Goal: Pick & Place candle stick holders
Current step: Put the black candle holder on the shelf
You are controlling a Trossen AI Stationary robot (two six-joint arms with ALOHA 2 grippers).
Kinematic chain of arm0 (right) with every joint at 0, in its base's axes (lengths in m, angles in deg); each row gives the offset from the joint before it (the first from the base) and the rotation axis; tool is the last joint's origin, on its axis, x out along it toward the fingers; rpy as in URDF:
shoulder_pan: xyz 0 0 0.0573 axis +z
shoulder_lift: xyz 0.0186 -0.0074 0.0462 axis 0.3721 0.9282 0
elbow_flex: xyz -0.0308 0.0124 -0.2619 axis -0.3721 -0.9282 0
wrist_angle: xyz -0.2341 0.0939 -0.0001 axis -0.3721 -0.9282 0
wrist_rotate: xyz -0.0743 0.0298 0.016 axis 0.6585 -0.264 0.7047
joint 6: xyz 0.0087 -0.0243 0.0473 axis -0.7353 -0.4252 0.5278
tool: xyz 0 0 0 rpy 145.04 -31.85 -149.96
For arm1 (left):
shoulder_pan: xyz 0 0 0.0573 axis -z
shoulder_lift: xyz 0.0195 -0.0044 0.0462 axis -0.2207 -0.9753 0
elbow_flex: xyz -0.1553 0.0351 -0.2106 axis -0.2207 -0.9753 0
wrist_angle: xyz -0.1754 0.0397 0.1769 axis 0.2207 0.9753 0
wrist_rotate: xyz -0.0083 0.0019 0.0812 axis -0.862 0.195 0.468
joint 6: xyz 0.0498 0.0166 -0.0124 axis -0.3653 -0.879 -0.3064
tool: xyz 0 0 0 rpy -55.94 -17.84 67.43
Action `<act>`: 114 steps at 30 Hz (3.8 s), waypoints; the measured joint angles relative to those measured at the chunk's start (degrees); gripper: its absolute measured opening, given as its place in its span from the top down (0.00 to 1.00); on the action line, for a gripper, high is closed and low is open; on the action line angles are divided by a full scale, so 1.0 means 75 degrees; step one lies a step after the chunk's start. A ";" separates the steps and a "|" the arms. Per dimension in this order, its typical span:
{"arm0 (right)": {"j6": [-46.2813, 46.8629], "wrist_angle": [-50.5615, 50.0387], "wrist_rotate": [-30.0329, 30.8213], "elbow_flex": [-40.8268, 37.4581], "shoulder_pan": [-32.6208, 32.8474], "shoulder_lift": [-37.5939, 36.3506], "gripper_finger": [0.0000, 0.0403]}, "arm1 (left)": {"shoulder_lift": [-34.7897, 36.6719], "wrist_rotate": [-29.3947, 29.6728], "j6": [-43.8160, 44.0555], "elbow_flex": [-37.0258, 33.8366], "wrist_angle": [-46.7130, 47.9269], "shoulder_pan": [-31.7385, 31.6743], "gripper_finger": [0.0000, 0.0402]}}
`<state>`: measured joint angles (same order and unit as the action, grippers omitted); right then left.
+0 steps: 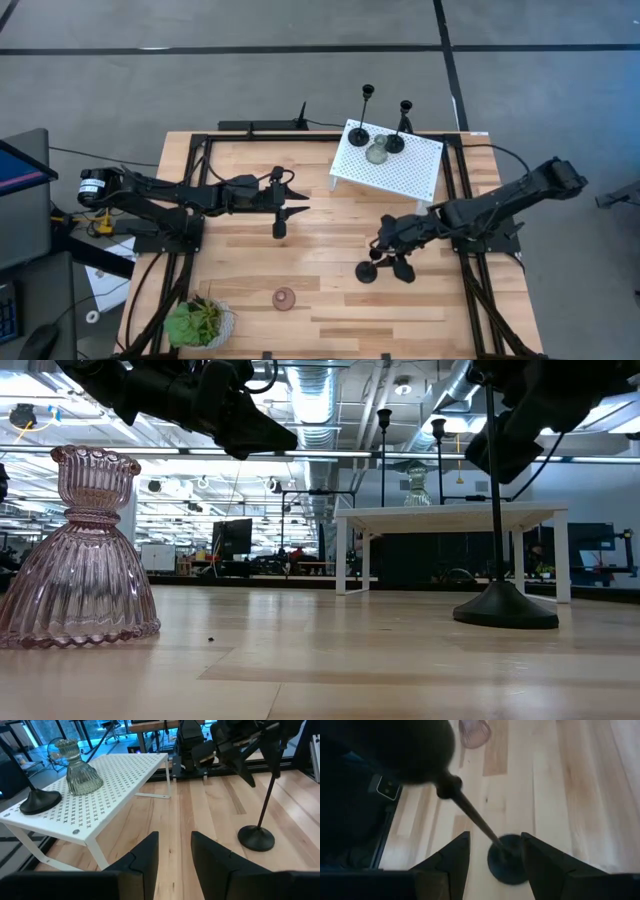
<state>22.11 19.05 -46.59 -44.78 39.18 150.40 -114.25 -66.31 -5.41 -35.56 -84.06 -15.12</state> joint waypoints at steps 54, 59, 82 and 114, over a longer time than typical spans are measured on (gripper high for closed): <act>0.0198 -0.1057 -0.0237 0.0000 0.0089 0.0244 0.96 | 0.0000 0.0000 0.0000 0.0000 0.0003 0.0000 0.71; 0.0200 -0.1369 -0.0852 0.0000 0.0086 0.0244 0.99 | 0.0000 0.0000 0.0000 0.0000 0.0003 0.0000 0.71; -0.1932 -0.1534 -0.0263 0.0003 0.0069 0.0214 1.00 | 0.0000 0.0000 -0.0003 0.0000 0.0001 0.0000 0.71; -0.1274 0.3997 0.0019 -0.2457 0.0279 -0.1264 1.00 | 0.0000 0.0000 -0.0029 -0.0003 -0.0003 0.0000 0.71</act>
<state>12.55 49.03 -46.45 -63.21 41.27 140.92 -114.25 -66.31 -5.62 -35.59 -84.08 -15.12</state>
